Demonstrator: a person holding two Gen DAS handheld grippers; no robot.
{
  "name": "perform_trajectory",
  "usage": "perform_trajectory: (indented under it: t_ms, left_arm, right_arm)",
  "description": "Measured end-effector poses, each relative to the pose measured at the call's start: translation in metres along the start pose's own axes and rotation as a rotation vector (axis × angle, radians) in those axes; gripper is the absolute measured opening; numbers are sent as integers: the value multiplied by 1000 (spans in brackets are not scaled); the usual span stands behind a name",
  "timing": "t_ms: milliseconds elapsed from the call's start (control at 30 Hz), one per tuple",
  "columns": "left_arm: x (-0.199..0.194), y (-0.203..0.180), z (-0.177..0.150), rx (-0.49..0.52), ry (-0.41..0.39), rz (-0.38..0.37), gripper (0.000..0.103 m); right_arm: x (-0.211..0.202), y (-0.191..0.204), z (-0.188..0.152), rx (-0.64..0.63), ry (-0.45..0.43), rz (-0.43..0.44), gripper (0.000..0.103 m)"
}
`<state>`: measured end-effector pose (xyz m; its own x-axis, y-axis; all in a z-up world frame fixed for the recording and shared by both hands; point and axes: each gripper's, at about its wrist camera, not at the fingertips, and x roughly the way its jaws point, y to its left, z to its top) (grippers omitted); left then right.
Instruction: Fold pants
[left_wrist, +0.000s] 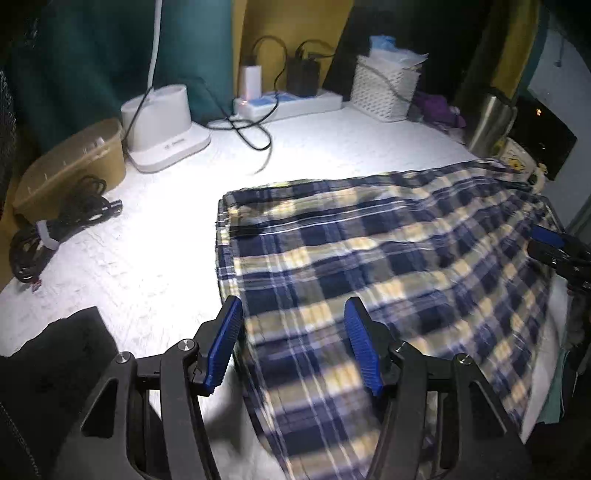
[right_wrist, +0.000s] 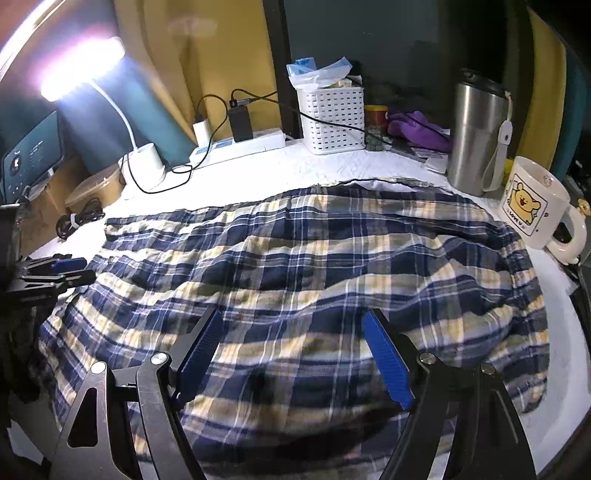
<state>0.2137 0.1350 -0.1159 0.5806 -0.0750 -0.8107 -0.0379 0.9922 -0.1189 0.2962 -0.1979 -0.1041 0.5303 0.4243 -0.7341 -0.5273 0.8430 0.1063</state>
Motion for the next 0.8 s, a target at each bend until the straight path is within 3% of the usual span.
perform_trajectory:
  t_ms: [133,200,267,600,800]
  left_arm:
    - [9,3,3,3,15,-22,56]
    - [10,2,3,22,15,-28,36]
    - [10,2,4,23,8,-19,4]
    - [6,25,13,-14,-47,62,2]
    - [3,35,19,-55,-16,13,3]
  right_arm:
    - [9,-2,4,8,9,0,80]
    - [14,-3,5,13,14,-1,80]
    - [18,-3,6,15,21,-2,80]
    - [36,1,11,2,45,-1,80]
    - [42,-1,9,8,63,-15,80]
